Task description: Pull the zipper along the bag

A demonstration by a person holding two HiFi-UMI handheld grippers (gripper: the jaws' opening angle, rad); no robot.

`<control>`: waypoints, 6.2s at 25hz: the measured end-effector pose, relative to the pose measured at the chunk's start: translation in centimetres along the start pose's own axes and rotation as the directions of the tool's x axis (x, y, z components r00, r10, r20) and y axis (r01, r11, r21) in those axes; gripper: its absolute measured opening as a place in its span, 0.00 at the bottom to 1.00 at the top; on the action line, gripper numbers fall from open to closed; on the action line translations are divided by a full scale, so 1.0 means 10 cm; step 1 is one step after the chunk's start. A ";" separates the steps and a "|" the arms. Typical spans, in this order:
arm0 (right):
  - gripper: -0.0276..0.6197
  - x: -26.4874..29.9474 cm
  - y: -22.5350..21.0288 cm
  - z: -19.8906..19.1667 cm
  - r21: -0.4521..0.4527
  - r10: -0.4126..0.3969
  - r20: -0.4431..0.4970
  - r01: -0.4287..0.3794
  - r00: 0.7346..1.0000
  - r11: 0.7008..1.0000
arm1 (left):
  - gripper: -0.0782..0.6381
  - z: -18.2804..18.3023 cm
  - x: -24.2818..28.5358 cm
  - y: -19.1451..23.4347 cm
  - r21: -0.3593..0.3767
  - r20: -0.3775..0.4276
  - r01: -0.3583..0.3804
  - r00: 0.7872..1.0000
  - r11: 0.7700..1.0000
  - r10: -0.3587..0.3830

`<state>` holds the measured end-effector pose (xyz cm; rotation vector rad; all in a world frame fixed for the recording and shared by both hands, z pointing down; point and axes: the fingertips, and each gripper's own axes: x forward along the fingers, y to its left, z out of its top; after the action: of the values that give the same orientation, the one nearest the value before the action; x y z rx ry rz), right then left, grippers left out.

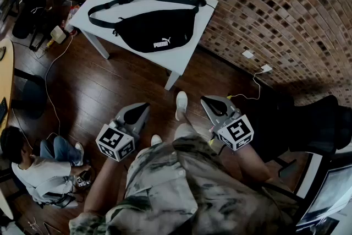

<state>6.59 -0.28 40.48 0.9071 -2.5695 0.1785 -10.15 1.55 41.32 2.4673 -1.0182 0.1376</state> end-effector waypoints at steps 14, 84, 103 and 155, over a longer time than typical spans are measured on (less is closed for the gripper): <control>0.05 1.75 -2.09 -0.08 -0.059 0.132 -0.066 -0.136 0.989 0.989 | 0.15 0.32 2.26 1.09 0.028 -0.170 -0.096 0.980 0.995 0.100; 0.05 3.43 -3.11 -1.25 0.008 0.053 -0.452 -0.056 0.890 0.998 | 0.15 -0.23 2.70 3.06 0.320 -0.494 -0.246 0.780 0.915 0.383; 0.05 3.43 -3.21 -1.28 -0.028 -0.162 -0.521 0.172 0.838 0.985 | 0.16 -0.28 2.06 3.61 0.281 -0.444 -0.208 0.837 0.937 0.319; 0.09 -1.66 1.34 -0.73 -0.043 0.027 0.006 -0.026 1.000 0.999 | 0.19 -0.56 -1.08 -1.97 0.142 -0.066 -0.113 0.990 0.983 0.124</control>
<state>12.35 21.54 40.35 0.8598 -2.5823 0.1279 -3.86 23.23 35.99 2.5031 -1.1591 0.3470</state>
